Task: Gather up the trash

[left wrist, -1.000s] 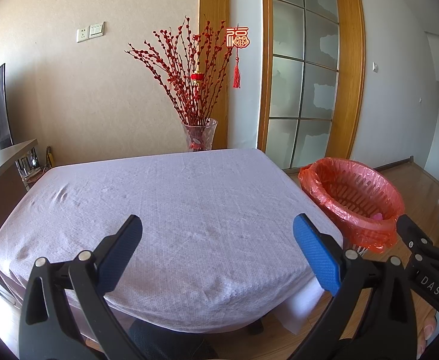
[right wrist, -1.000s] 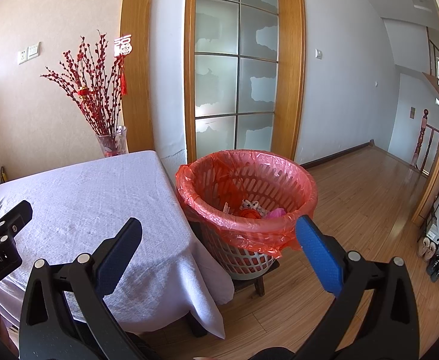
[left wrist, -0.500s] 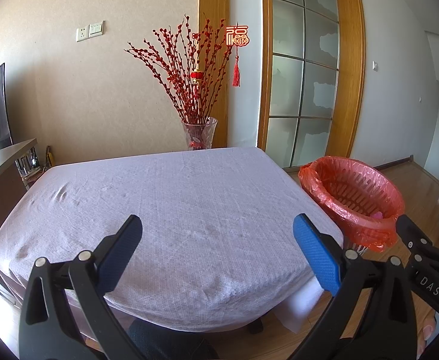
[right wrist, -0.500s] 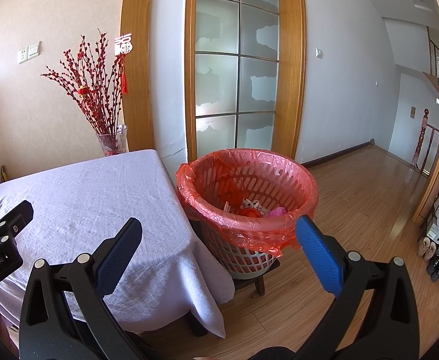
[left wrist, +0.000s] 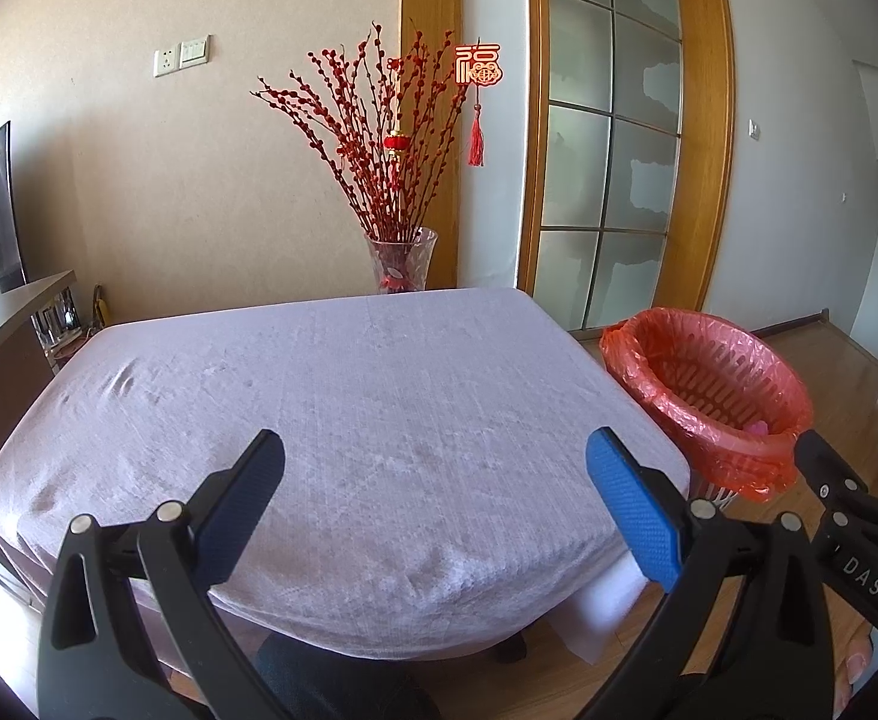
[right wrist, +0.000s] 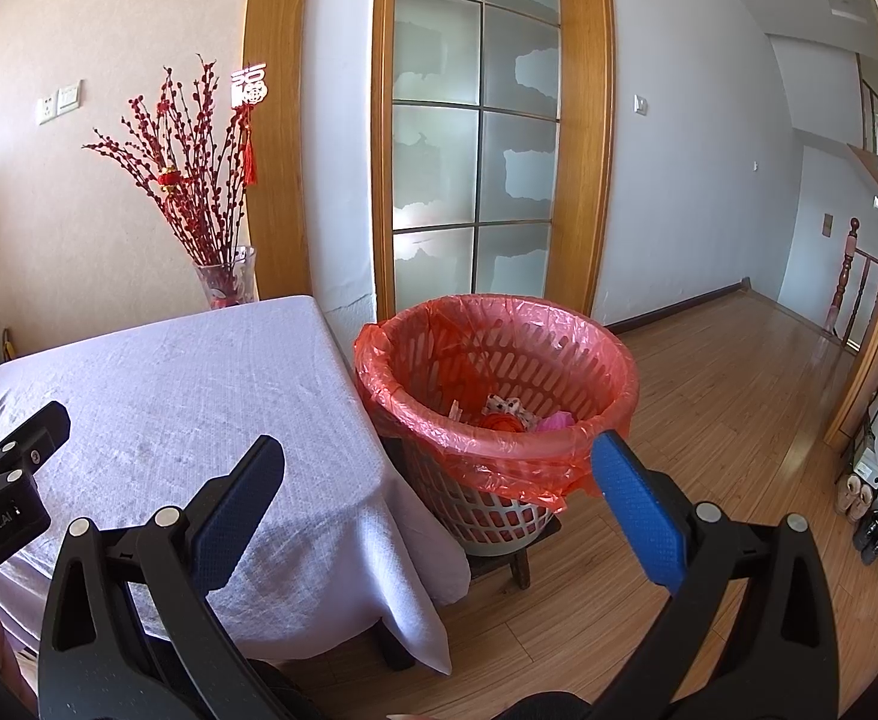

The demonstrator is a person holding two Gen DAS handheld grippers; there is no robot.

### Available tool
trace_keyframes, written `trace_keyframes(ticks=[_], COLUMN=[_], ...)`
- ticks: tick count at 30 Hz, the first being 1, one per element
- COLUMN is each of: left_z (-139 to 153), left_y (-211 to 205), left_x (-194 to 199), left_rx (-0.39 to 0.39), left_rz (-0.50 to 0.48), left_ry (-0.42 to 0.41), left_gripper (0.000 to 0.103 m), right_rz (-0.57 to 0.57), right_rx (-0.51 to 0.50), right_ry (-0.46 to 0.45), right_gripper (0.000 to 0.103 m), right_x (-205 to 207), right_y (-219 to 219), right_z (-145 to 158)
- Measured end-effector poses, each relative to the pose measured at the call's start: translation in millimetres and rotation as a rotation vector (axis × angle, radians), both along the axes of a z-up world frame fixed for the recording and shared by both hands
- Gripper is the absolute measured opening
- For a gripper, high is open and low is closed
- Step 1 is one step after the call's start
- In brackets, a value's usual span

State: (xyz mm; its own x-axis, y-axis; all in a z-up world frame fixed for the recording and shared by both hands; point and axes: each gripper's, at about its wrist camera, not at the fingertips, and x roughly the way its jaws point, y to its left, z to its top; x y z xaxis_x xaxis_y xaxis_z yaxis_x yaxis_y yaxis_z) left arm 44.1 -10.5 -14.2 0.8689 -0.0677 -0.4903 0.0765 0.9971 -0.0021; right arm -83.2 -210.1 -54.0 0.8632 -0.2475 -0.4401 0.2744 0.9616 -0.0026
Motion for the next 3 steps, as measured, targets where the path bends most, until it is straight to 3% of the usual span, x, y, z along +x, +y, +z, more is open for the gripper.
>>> trace_keyframes(ticks=[3], left_z=[0.7], left_y=[0.8], left_x=[0.8], left_rx=[-0.003], left_rz=[-0.001], left_ry=[0.002], left_gripper=[0.099], right_rz=[-0.001], right_rx=[0.000], right_ry=[0.001], right_gripper=[0.101], right_x=[0.0], right_y=[-0.2], right_z=[-0.2])
